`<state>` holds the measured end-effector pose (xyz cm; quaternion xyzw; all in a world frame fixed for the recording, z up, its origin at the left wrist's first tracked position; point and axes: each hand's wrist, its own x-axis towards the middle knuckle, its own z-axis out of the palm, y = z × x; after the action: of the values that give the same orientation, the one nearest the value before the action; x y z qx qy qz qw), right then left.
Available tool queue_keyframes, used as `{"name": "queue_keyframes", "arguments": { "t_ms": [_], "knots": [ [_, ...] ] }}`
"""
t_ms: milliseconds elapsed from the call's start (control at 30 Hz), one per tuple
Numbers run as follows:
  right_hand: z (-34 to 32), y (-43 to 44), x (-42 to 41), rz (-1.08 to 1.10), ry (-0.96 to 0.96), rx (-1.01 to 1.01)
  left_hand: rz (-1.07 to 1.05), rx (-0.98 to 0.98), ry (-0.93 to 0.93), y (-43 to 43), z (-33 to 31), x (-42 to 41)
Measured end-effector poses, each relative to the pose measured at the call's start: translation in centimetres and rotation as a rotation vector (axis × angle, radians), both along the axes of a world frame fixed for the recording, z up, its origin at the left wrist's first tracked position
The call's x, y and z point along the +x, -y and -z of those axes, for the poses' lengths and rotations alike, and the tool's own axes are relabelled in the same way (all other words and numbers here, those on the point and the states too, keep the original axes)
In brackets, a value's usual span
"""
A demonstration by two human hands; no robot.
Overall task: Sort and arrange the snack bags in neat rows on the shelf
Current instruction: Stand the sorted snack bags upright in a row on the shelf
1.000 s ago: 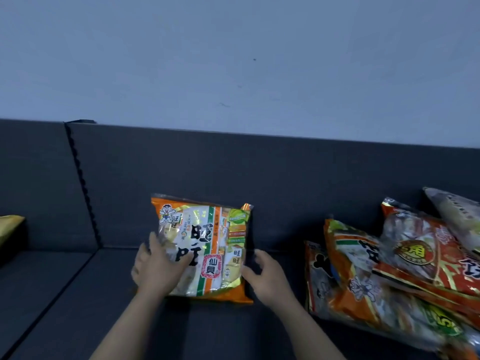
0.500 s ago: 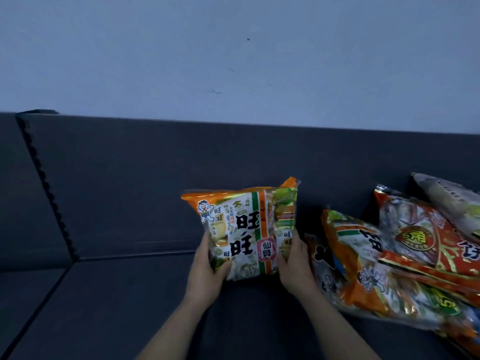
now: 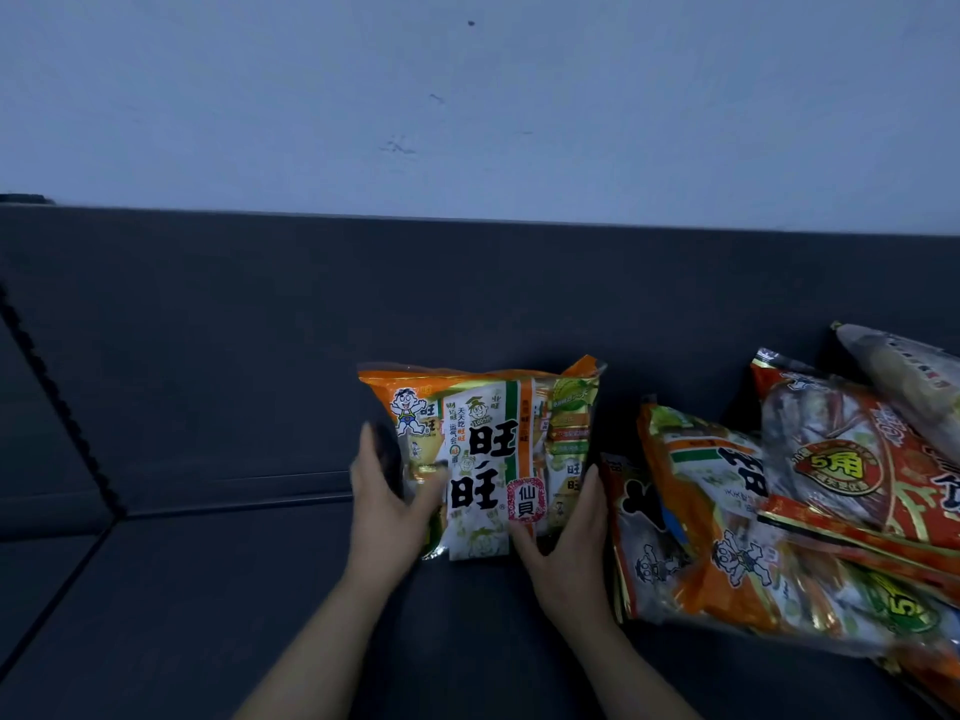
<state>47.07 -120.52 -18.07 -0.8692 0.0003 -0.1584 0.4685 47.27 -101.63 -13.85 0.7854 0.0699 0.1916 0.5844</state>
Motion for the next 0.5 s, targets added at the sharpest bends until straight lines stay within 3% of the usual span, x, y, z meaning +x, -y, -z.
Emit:
{"name": "queue_keyframes", "arguments": {
  "t_ms": [133,500],
  "knots": [
    [-0.1,0.2,0.1,-0.008,-0.029,0.020,-0.092,-0.068,0.143,-1.0,-5.0,3.0],
    [-0.3,-0.1,0.2,0.006,-0.027,-0.028,-0.325,0.062,0.094,-1.0,-8.7,5.4]
  ]
}}
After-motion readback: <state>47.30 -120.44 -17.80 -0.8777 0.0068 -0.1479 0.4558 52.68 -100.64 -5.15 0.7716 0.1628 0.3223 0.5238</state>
